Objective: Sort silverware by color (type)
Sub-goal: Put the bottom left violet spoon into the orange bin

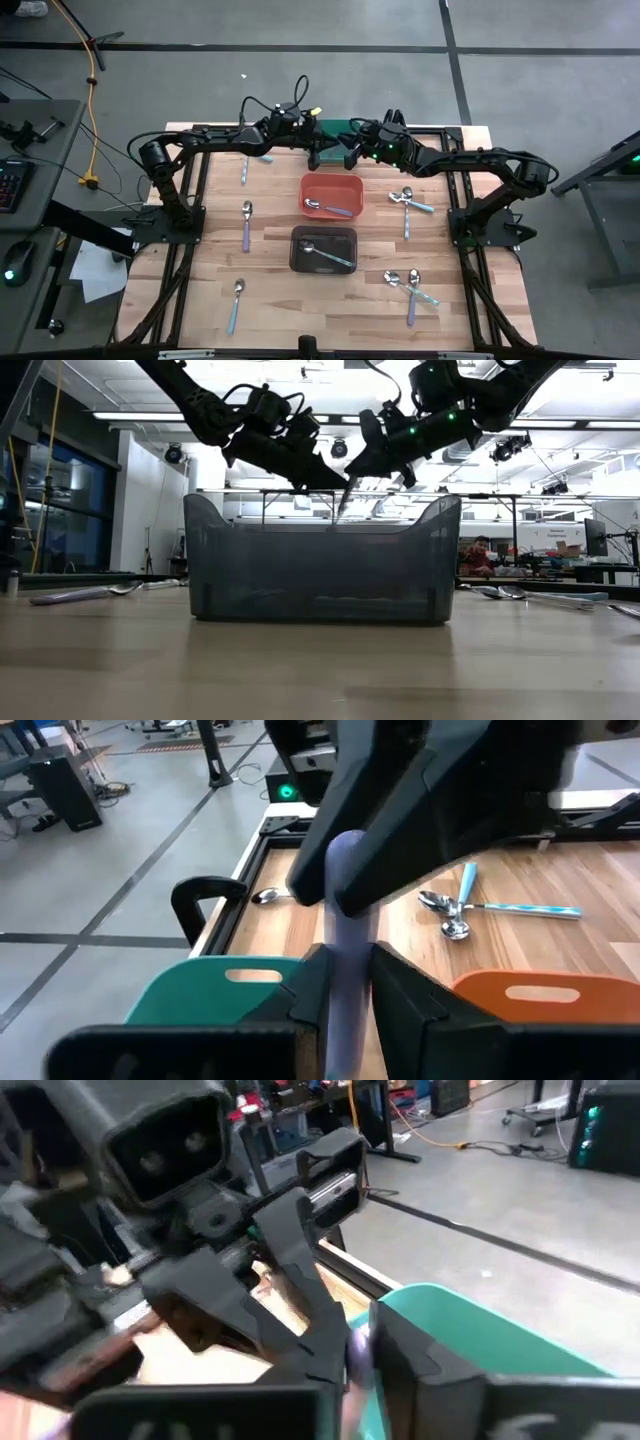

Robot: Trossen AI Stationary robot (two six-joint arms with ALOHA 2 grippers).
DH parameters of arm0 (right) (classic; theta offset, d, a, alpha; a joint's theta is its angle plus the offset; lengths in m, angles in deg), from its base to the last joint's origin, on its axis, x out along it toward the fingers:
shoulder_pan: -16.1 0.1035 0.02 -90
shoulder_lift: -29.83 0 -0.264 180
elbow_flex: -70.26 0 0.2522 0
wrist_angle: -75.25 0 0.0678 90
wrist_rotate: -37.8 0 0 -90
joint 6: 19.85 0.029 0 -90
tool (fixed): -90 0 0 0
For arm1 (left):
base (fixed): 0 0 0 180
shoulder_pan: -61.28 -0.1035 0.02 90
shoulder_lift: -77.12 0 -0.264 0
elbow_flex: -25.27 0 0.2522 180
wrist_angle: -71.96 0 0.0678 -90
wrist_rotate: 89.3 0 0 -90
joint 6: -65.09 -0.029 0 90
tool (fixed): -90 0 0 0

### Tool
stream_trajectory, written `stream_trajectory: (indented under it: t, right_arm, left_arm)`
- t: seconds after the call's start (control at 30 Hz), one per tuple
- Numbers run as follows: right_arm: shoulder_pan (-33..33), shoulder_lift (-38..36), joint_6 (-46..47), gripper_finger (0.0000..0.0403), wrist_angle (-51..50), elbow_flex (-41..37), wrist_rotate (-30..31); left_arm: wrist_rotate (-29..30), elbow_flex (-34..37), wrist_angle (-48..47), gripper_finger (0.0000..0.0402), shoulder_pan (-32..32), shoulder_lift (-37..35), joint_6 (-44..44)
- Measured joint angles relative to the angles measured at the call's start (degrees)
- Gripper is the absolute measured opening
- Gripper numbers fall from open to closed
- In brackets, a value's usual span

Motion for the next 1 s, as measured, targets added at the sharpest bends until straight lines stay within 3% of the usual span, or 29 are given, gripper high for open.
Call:
stream_trajectory:
  t: [0.23, 0.67, 0.77, 0.87, 1.0]
  right_arm:
    - [0.0, 0.0, -0.9, 0.0010, -0.5, 0.0, -0.2]
    - [0.1, -0.2, -1.6, 0.0005, -0.2, 0.0, -1.6]
    - [0.2, -0.6, -2.6, 0.0004, 0.1, 0.0, -2.4]
    - [0.2, -1.3, -5.6, 0.0004, 0.7, 0.0, -5.6]
    - [0.4, -1.5, -10.1, 0.0003, 2.4, 0.0, -16.1]
  left_arm:
    - [-0.1, 0.0, -0.2, 0.0003, 0.0, 0.0, 0.2]
    - [0.2, 0.4, -4.3, 0.0000, -2.9, -2.3, -1.3]
    - [0.1, 3.3, -3.2, 0.0000, -4.4, -4.1, -0.4]
    - [-0.2, 7.1, -0.2, 0.0000, -5.8, -5.8, 1.5]
    - [-0.1, 11.8, 5.3, 0.0000, -7.5, -8.3, 4.4]
